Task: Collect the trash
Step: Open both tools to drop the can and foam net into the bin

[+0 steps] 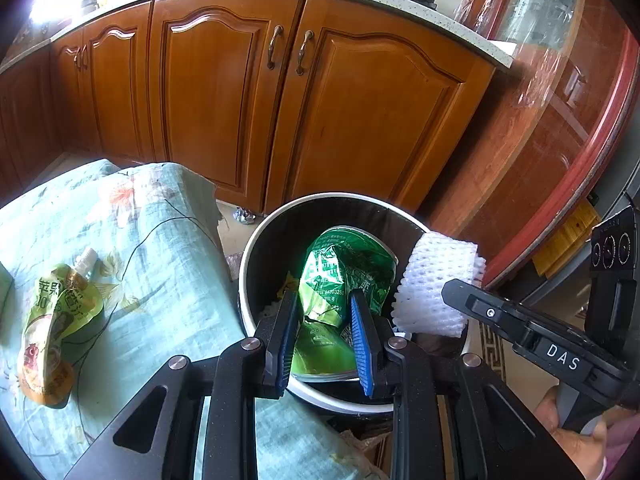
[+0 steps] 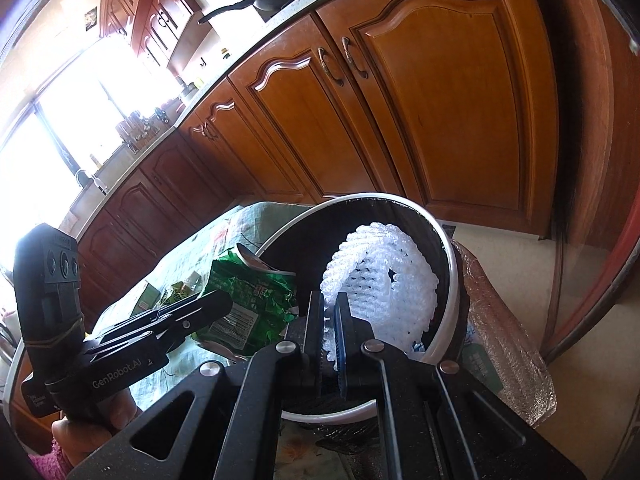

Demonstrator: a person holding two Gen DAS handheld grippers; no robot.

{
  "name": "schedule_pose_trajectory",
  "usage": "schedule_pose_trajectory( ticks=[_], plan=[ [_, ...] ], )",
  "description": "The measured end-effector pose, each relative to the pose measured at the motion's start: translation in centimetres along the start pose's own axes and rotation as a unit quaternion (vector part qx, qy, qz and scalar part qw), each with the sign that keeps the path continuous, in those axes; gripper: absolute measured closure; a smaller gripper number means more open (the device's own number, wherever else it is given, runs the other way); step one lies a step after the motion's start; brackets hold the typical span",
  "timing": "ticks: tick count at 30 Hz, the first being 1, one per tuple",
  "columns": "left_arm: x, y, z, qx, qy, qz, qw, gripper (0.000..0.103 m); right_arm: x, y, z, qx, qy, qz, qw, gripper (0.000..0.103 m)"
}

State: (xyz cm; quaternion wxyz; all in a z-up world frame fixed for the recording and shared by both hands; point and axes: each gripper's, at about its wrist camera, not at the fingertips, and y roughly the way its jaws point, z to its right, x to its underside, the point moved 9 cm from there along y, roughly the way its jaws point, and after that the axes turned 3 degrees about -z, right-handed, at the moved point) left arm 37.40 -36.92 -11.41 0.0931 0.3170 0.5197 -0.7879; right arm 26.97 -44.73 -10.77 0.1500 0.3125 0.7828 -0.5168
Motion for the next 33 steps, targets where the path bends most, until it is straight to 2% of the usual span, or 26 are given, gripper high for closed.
schedule_pose_trajectory(
  ticks=[9, 12, 15, 19, 21, 23, 25, 28, 33],
  plan=[
    [-0.5, 1.0, 0.0, 0.004, 0.001, -0.008, 1.0000, 0.079, -0.1, 1.2, 0.1, 0.007, -0.004, -0.017, 1.000, 0.098],
    [-0.4, 1.3, -0.1, 0.015, -0.005, -0.019, 0.9997, 0.078, 0.0, 1.5, 0.1, 0.007, -0.001, -0.022, 1.000, 0.093],
    [-0.7, 1.1, -0.5, 0.022, -0.013, -0.018, 0.9995, 0.069, 0.0, 1.6, 0.4, 0.001, 0.009, -0.025, 1.000, 0.090],
    [-0.5, 0.0, -1.2, 0.019, -0.017, -0.006, 0.9997, 0.055, 0.0, 1.0, 0.9, -0.001, 0.022, -0.015, 1.000, 0.067],
    [-0.1, -0.8, -1.7, 0.018, -0.021, -0.002, 0.9996, 0.053, 0.1, 0.7, 0.8, -0.001, 0.026, -0.010, 1.000, 0.059],
    [0.5, -1.6, -2.4, 0.020, -0.029, 0.001, 0.9994, 0.050, 0.2, 0.4, 0.5, -0.007, 0.028, -0.005, 1.000, 0.046],
    [1.2, -2.6, -3.3, 0.023, -0.041, 0.006, 0.9989, 0.048, 0.2, 0.3, 0.2, -0.012, 0.030, -0.002, 0.999, 0.036],
    [2.5, -4.2, -4.5, 0.023, -0.054, 0.011, 0.9982, 0.047, 0.6, 0.0, -0.3, -0.015, 0.028, 0.000, 1.000, 0.031],
    [4.7, -7.0, -6.8, 0.017, -0.075, 0.021, 0.9968, 0.047, 1.4, -0.7, -1.2, -0.014, 0.031, 0.008, 0.999, 0.029]
  ],
)
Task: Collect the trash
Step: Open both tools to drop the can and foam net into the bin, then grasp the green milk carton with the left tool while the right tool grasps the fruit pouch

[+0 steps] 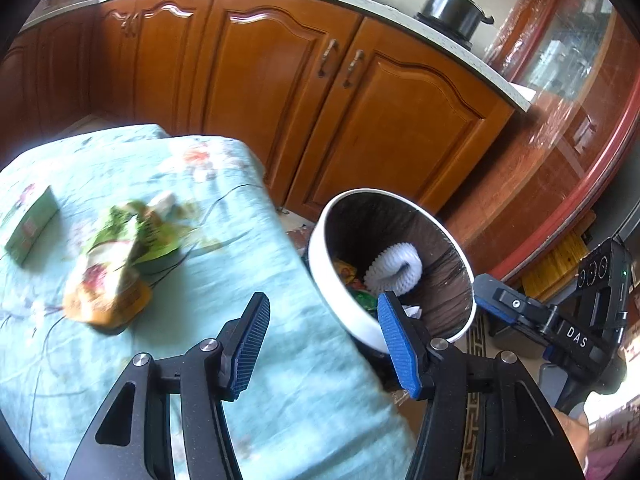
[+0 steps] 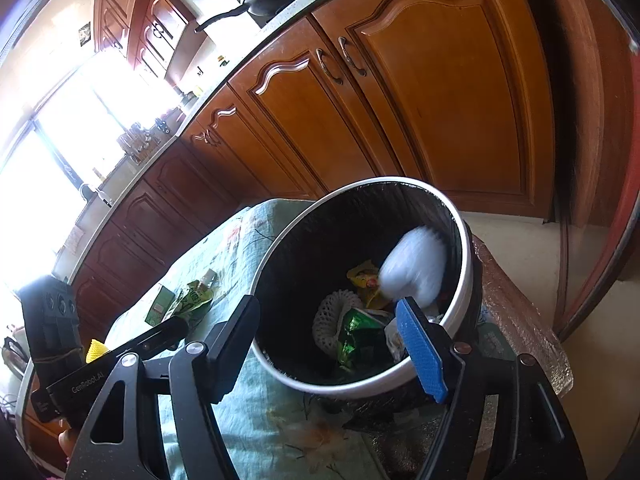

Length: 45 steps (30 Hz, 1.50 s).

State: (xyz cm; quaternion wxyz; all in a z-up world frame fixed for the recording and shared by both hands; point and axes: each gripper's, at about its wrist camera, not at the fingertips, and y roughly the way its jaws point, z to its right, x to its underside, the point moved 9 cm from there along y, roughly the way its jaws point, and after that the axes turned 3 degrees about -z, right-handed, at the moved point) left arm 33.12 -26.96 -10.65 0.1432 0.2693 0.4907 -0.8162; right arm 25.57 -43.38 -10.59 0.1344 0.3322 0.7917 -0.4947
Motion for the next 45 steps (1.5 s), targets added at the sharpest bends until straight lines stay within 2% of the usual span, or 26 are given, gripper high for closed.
schedule_pose_trajectory(
  ticks=[3, 10, 17, 21, 24, 34, 45],
  plan=[
    [1.0, -1.7, -1.6, -0.006, -0.012, 0.005, 0.9999, 0.047, 0.8, -0.1, -0.9, -0.005, 0.004, 0.003, 1.000, 0.028],
    [3.3, -6.3, -6.2, -0.033, -0.034, 0.021, 0.9987, 0.046, 2.9, 0.9, -4.9, -0.029, -0.004, -0.002, 1.000, 0.014],
    [5.1, -9.9, -11.6, -0.067, -0.071, 0.030, 0.9947, 0.045, 5.3, 4.1, -9.3, -0.057, -0.021, -0.036, 0.997, 0.013],
    [5.7, -11.5, -14.5, -0.085, -0.089, 0.031, 0.9919, 0.044, 6.3, 5.9, -11.6, -0.056, -0.041, -0.049, 0.996, 0.013],
    [5.7, -12.3, -16.2, -0.098, -0.098, 0.034, 0.9898, 0.040, 7.0, 7.0, -13.2, -0.062, -0.046, -0.059, 0.995, 0.013],
    [4.5, -12.5, -19.9, -0.128, -0.101, 0.031, 0.9862, 0.035, 7.2, 10.5, -16.7, -0.084, -0.028, -0.089, 0.992, 0.013],
    [0.3, -9.0, -23.1, -0.161, -0.072, 0.021, 0.9841, 0.031, 6.4, 13.6, -19.0, -0.084, -0.035, -0.103, 0.991, 0.013]
  ],
)
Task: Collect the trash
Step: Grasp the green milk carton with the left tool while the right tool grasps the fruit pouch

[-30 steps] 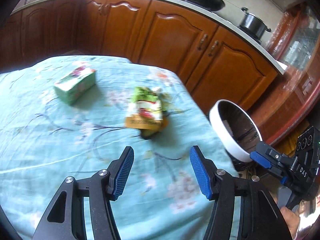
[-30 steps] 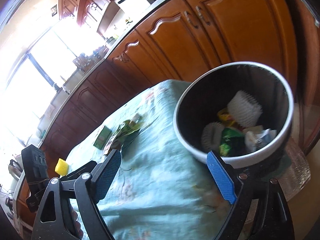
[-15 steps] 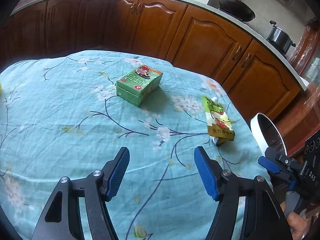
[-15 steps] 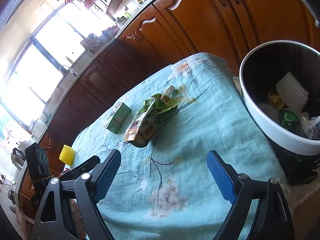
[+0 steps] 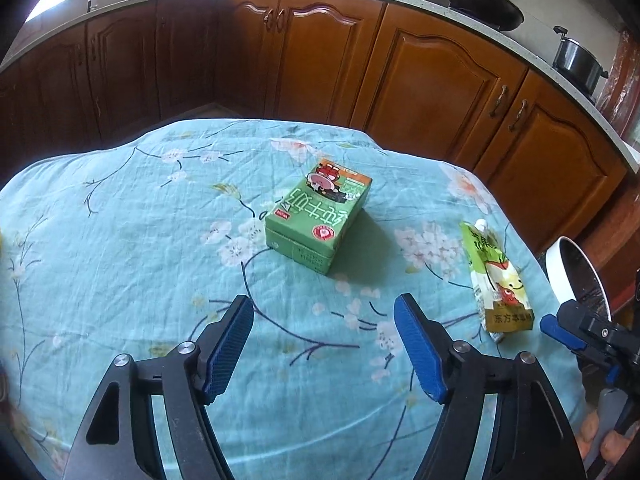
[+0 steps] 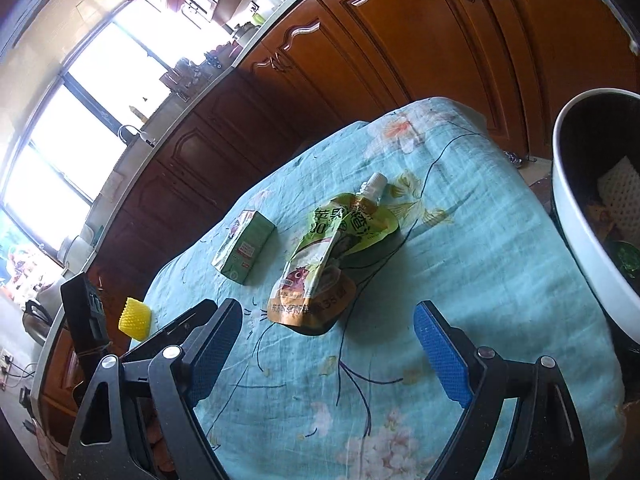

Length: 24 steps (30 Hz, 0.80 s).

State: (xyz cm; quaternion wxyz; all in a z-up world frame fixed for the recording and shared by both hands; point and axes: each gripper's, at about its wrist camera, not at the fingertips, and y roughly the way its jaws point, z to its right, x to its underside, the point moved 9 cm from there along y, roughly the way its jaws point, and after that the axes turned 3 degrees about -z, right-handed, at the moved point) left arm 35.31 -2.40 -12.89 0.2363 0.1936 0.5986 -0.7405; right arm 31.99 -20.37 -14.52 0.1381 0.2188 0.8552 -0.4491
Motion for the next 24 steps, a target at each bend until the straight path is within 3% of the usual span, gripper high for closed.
schedule_pose_trajectory(
  ticks=[13, 15, 17, 19, 21, 22, 24],
  plan=[
    [-5.1, 6.4, 0.5, -0.048, 0.056, -0.002, 0.9973, 0.032, -2.1, 4.7, 0.2, 0.003, 0.027, -0.029, 0.999, 0.016],
    [-5.0, 7.1, 0.6, -0.048, 0.057, -0.010, 0.9972, 0.036, -2.4, 5.0, 0.2, 0.009, 0.023, -0.028, 0.999, 0.022],
    [-4.7, 7.4, 0.8, -0.050, 0.061, -0.016, 0.9968, 0.049, -2.4, 5.2, 0.2, 0.018, 0.020, -0.033, 0.999, 0.041],
    [-4.3, 7.5, 1.1, -0.046, 0.062, -0.017, 0.9969, 0.049, -2.1, 5.3, 0.2, 0.019, 0.014, -0.037, 0.999, 0.056],
    [-3.8, 7.0, 1.6, -0.041, 0.065, -0.016, 0.9970, 0.049, -1.7, 5.0, -0.1, 0.014, 0.007, -0.037, 0.999, 0.059],
    [-3.4, 6.7, 1.9, -0.037, 0.065, -0.016, 0.9971, 0.050, -1.6, 4.7, -0.2, 0.013, 0.002, -0.033, 0.999, 0.077],
    [-2.7, 5.8, 2.4, -0.029, 0.061, -0.017, 0.9976, 0.050, -1.3, 3.9, -0.4, 0.009, -0.003, -0.029, 1.000, 0.082]
  ],
)
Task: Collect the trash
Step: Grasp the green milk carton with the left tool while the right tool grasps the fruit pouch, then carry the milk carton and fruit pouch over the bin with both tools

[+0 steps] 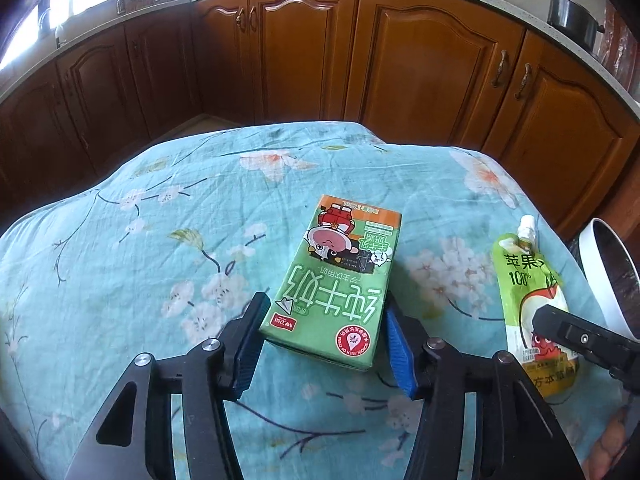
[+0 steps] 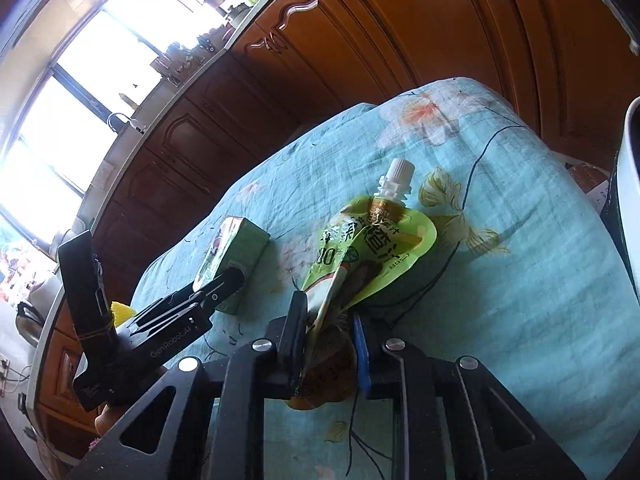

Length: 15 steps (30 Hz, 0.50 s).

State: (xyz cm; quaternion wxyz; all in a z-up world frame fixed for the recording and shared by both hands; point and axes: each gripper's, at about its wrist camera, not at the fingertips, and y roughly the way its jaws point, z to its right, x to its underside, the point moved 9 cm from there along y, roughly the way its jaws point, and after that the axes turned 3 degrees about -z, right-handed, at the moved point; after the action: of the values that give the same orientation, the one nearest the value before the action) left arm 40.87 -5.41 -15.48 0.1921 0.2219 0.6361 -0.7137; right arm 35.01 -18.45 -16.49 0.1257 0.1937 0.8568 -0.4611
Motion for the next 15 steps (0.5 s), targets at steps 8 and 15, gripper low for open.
schedule_pose_trajectory(
  ticks=[8, 15],
  plan=[
    [4.4, -4.3, 2.8, 0.060, -0.026, 0.002, 0.9979, 0.051, 2.2, -4.5, 1.3, -0.002, -0.016, 0.018, 1.000, 0.083],
    [8.7, -7.1, 5.3, 0.079, -0.030, -0.007, 0.9964, 0.051, 4.6, -6.7, 2.1, 0.021, -0.056, 0.006, 0.998, 0.083]
  ],
)
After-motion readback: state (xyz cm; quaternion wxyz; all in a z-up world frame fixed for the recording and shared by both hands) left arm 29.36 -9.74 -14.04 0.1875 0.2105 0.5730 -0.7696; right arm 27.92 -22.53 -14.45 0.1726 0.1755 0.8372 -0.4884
